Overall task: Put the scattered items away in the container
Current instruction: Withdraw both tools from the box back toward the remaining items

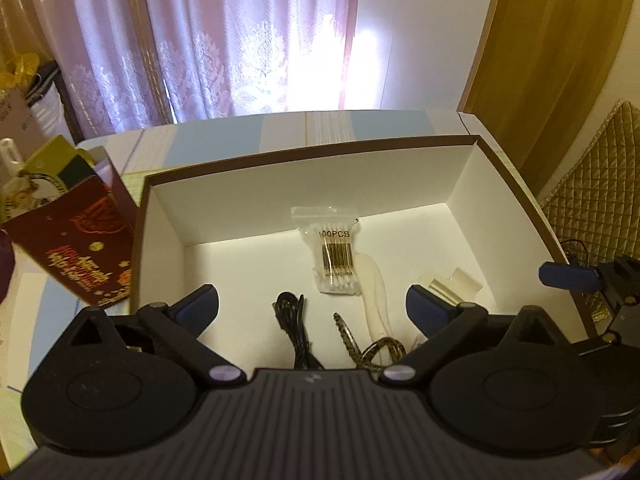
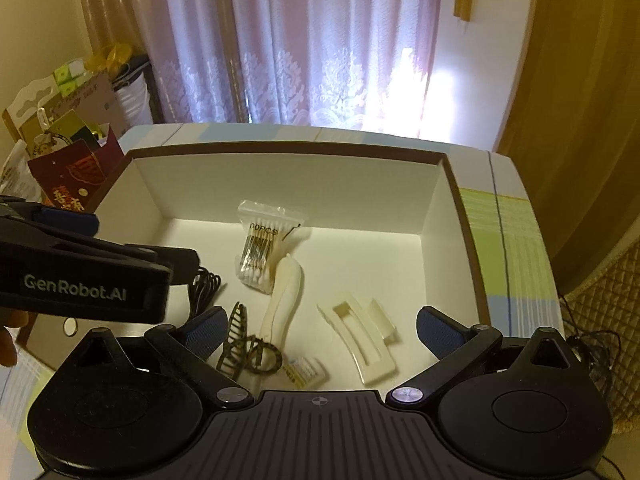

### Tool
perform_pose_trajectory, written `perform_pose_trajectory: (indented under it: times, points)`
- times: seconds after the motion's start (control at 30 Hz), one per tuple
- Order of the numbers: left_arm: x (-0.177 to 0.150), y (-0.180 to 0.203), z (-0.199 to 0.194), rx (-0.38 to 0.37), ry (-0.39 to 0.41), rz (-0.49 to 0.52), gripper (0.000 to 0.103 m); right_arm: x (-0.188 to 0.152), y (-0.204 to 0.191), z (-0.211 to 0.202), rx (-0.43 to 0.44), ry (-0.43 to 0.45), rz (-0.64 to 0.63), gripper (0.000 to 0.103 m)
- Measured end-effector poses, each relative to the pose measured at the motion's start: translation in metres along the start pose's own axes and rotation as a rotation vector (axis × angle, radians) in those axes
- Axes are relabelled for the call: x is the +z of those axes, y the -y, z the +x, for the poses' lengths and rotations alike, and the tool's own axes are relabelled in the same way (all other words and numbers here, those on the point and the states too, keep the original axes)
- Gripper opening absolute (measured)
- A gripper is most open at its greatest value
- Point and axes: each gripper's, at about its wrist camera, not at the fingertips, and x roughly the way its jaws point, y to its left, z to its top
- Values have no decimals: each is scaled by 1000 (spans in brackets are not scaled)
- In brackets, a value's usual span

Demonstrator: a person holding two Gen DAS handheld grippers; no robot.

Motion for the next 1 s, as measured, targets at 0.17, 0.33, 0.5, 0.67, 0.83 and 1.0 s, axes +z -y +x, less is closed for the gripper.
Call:
perform_pose_trajectory:
  times: [0.17,0.33,0.5,0.67,0.83,1.0]
  points:
    - [-11,2,-21,-7,18,-10,99,-11,0,-18,-8,14,16,103]
    - [-23,5,-40,-20,32,-21,99,-21,-2,-38,-20,41,27,103]
    - [-37,9,-58,-12,37,-19,99,-31,-3,-56,-18,67,46,103]
    - [-53,9,-75,-18,37,-34,102,-44,-5,-72,-8,66,51,103]
    - [-72,6,-91,-24,32,-53,102,-61,-3,-87,20,76,84,103]
    - [-93,0,-105,-25,28,-74,102,-78,-2,-99,30,74,101,103]
